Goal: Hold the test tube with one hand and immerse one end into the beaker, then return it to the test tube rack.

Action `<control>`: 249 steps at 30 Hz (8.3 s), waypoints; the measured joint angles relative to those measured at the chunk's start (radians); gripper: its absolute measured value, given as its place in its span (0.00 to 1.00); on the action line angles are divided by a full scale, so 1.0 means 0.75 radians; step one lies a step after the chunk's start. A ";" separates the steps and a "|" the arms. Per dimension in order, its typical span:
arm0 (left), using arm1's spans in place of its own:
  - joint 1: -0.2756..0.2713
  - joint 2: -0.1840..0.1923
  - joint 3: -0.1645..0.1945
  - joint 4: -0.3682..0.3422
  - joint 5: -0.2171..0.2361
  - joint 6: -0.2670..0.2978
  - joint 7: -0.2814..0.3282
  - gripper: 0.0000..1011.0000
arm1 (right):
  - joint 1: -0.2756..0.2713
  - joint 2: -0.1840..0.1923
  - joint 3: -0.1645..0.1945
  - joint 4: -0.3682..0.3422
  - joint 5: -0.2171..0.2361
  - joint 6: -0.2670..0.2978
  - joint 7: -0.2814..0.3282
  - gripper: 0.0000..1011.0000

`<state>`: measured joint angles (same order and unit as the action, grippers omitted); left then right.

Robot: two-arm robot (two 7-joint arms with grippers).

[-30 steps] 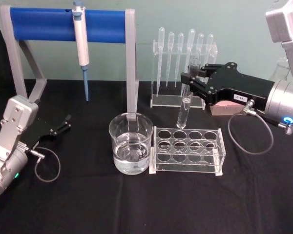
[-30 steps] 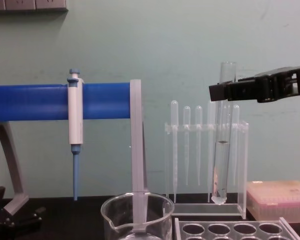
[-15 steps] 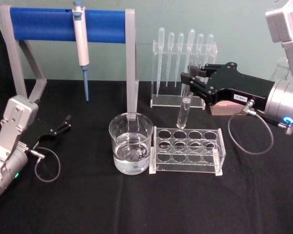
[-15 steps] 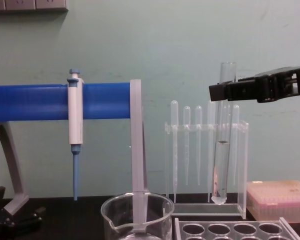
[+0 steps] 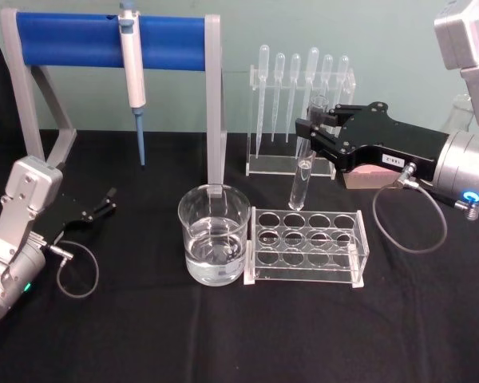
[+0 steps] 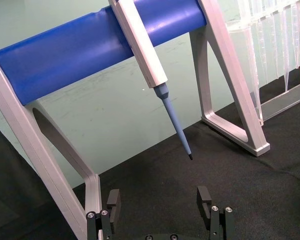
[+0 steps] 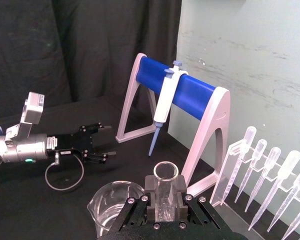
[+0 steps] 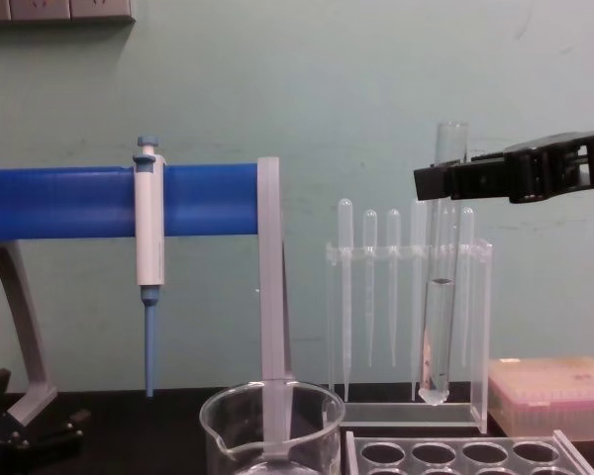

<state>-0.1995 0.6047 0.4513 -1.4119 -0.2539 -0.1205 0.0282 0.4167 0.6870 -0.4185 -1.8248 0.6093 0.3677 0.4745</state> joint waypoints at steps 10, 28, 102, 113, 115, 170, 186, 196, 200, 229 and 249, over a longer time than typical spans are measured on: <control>0.000 0.000 0.000 0.000 0.000 0.000 0.000 0.99 | 0.000 0.000 0.000 0.000 0.000 0.000 0.000 0.22; 0.000 0.000 0.000 0.000 0.000 0.000 0.000 0.99 | 0.000 0.000 0.000 0.000 0.000 0.000 0.000 0.22; 0.000 0.000 0.000 0.000 0.000 0.000 0.000 0.99 | 0.085 -0.007 -0.042 -0.006 0.016 0.011 0.005 0.22; 0.000 0.000 0.000 0.000 0.000 0.000 0.000 0.99 | 0.206 -0.083 -0.112 -0.004 0.087 0.048 0.037 0.22; 0.000 0.000 0.000 0.000 0.000 0.000 0.000 0.99 | 0.224 -0.097 -0.134 0.003 0.094 0.052 0.041 0.22; 0.000 0.000 0.000 0.000 0.000 0.000 0.000 0.99 | 0.126 -0.293 -0.303 0.363 -0.145 -0.206 0.060 0.22; 0.000 0.000 0.000 0.000 0.000 0.000 0.000 0.99 | 0.105 -0.315 -0.292 0.395 -0.187 -0.225 0.092 0.22; 0.000 0.000 0.000 0.000 0.000 0.000 0.000 0.99 | 0.095 -0.324 -0.289 0.401 -0.203 -0.227 0.101 0.22; 0.000 0.000 0.000 0.000 0.000 0.000 0.000 0.99 | 0.088 -0.324 -0.284 0.402 -0.207 -0.229 0.101 0.22; 0.000 0.000 0.000 0.000 0.000 0.000 0.000 0.99 | 0.062 -0.329 -0.268 0.419 -0.235 -0.235 0.108 0.22; 0.000 0.000 0.000 0.000 0.000 0.000 0.000 0.99 | 0.063 -0.327 -0.271 0.418 -0.235 -0.234 0.108 0.22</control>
<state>-0.1995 0.6047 0.4514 -1.4120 -0.2539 -0.1205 0.0283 0.4641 0.4415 -0.6219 -1.5112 0.4334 0.1924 0.5552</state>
